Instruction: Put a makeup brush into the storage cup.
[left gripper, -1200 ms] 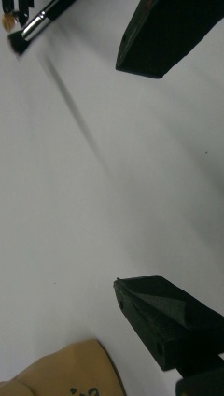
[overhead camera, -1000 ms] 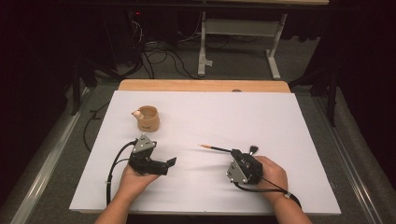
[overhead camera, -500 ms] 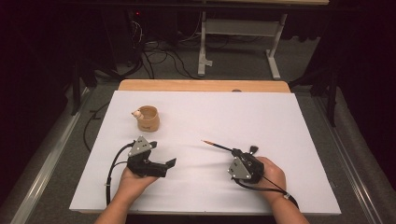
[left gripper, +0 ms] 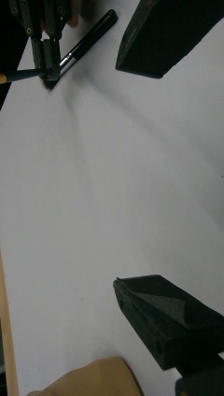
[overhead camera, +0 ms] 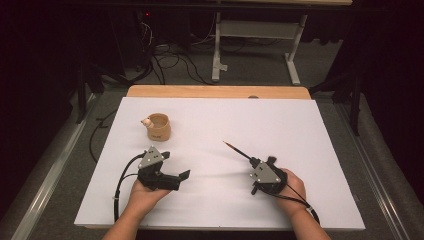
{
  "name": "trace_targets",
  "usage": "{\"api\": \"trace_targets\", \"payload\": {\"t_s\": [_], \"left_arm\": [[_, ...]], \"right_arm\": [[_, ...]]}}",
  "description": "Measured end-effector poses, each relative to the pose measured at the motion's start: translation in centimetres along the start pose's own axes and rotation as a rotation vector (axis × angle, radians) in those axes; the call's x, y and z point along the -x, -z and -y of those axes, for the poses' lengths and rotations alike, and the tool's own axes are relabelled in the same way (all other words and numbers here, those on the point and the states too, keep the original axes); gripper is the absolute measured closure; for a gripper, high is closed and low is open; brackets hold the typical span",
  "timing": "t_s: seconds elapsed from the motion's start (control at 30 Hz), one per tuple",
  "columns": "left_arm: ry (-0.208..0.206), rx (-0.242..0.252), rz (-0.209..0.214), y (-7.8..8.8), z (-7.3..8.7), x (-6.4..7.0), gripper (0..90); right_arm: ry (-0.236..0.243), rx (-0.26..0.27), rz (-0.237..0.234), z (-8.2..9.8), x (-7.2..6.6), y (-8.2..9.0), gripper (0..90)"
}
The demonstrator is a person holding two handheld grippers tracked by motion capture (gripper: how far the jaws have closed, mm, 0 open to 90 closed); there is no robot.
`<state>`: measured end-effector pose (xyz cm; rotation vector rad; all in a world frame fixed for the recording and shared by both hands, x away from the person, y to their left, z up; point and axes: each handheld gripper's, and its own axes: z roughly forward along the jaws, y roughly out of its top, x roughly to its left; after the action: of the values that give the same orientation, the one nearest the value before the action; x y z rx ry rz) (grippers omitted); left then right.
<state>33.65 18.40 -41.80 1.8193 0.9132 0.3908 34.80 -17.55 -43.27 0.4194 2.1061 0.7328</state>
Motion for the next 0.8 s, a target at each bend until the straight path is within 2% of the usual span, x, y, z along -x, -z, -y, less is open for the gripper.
{"api": "trace_targets", "payload": {"t_s": [0.13, 0.3, 0.47, 0.63, 0.7, 0.8], "left_arm": [[0.015, 0.017, -0.007, 0.1, 0.1, -0.1, 0.8], [0.02, 0.016, -0.003, 0.1, 0.1, -0.2, 0.7], [0.025, 0.022, -0.005, 0.1, 0.2, -0.3, 0.7], [0.022, 0.026, -0.006, 0.2, 0.2, -0.4, 1.2], [0.023, 0.03, -0.006, 0.3, 0.1, -0.3, 1.2], [0.024, 0.034, -0.005, 0.3, 0.1, -0.3, 1.3]], "right_arm": [[-0.086, 0.014, -0.025, 0.2, 0.3, 0.0, 87.2], [-0.152, 0.03, -0.058, 0.4, 0.8, 0.0, 87.2], [-0.264, 0.058, -0.099, 0.5, 1.3, 0.1, 87.2], [-0.306, 0.07, -0.126, 0.7, 1.5, 0.1, 87.2], [-0.341, 0.072, -0.137, 0.8, 1.6, 0.1, 87.2], [-0.368, 0.08, -0.148, 1.0, 1.8, 0.1, 87.2]]}}
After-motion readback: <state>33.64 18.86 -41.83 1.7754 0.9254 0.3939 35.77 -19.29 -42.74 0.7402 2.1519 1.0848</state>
